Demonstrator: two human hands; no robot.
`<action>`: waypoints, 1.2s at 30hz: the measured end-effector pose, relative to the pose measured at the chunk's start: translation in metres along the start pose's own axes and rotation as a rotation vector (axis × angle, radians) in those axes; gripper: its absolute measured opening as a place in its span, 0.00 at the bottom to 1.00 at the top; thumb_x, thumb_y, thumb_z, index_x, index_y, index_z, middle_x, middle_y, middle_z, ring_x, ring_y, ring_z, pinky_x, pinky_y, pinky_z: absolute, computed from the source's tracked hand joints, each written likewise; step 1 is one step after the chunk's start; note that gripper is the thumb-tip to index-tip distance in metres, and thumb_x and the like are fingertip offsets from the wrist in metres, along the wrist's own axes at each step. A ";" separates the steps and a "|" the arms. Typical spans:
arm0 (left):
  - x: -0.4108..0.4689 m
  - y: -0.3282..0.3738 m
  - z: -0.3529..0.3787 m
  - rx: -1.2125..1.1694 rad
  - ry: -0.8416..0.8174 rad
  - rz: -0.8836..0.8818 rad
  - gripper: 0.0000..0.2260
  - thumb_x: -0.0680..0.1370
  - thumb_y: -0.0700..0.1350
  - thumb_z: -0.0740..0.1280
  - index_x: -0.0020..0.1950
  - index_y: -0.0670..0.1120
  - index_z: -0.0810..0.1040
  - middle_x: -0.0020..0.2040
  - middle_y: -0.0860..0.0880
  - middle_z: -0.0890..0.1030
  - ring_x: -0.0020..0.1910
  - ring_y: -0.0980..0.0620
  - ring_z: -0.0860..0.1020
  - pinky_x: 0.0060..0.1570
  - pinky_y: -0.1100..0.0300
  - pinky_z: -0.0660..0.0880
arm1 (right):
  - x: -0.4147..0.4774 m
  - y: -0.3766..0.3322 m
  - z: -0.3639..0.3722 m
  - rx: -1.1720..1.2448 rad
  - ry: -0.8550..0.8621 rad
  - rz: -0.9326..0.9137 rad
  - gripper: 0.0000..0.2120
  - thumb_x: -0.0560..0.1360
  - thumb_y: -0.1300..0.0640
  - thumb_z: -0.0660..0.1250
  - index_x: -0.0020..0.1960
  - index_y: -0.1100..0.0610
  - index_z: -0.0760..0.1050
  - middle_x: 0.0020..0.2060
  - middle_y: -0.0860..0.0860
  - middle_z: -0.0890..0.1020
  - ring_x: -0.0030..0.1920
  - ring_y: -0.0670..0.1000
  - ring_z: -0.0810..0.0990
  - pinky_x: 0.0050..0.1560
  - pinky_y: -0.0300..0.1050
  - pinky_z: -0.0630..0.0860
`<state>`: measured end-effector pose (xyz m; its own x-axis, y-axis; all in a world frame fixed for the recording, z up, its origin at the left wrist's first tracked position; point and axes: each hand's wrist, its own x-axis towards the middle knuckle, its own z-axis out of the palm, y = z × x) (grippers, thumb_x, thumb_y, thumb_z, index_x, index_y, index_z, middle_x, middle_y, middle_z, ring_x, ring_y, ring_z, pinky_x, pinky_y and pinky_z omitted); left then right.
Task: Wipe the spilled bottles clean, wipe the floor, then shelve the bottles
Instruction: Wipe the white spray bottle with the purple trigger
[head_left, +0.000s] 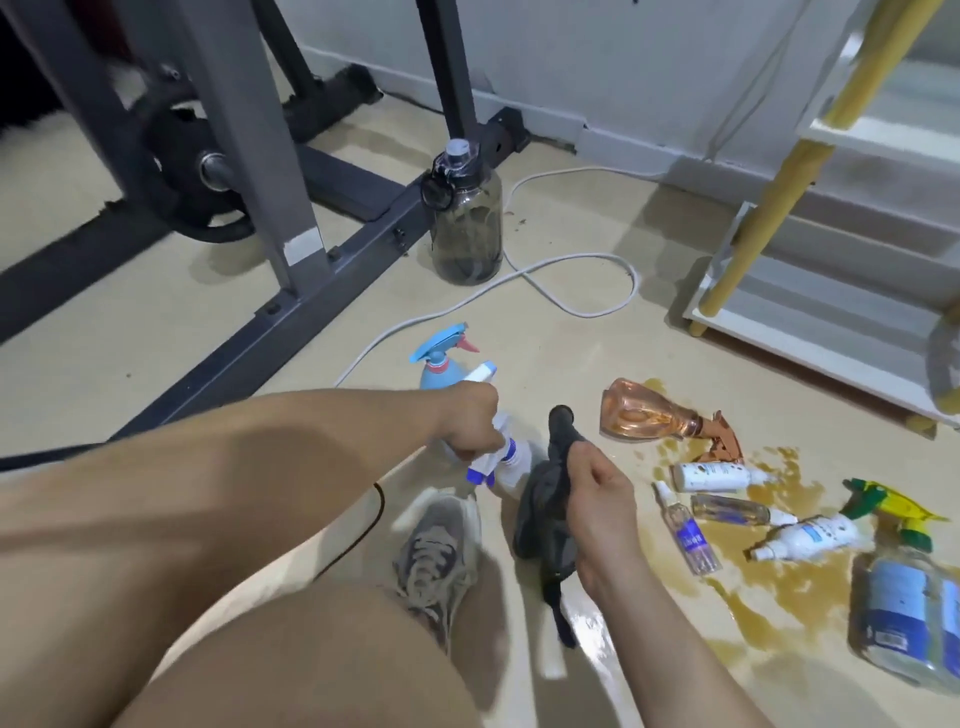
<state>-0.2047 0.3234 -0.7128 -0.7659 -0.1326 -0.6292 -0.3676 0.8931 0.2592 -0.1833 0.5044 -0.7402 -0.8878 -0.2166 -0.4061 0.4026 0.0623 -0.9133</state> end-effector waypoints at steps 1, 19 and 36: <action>0.001 -0.005 0.000 -0.092 -0.015 -0.024 0.13 0.77 0.48 0.64 0.35 0.42 0.71 0.35 0.45 0.77 0.42 0.43 0.78 0.42 0.54 0.77 | 0.004 0.003 0.008 -0.065 0.000 -0.064 0.19 0.82 0.58 0.58 0.32 0.50 0.65 0.25 0.40 0.67 0.33 0.46 0.65 0.34 0.39 0.63; 0.020 -0.043 0.056 -0.670 0.128 -0.140 0.12 0.75 0.52 0.61 0.35 0.47 0.74 0.34 0.46 0.81 0.37 0.47 0.81 0.40 0.53 0.79 | 0.034 0.094 0.050 -0.513 0.034 -0.442 0.19 0.80 0.58 0.56 0.68 0.55 0.75 0.60 0.43 0.77 0.58 0.39 0.71 0.60 0.26 0.66; 0.030 -0.020 0.096 -0.780 0.289 -0.144 0.19 0.81 0.53 0.58 0.40 0.40 0.73 0.33 0.47 0.74 0.32 0.49 0.71 0.31 0.60 0.67 | 0.039 0.088 -0.007 -0.970 -0.457 -0.411 0.36 0.78 0.61 0.59 0.81 0.49 0.47 0.79 0.41 0.51 0.78 0.39 0.46 0.71 0.41 0.56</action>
<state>-0.1698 0.3429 -0.8074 -0.7496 -0.4219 -0.5100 -0.6495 0.3201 0.6897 -0.1840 0.5086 -0.8363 -0.6682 -0.7158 -0.2030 -0.4166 0.5860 -0.6950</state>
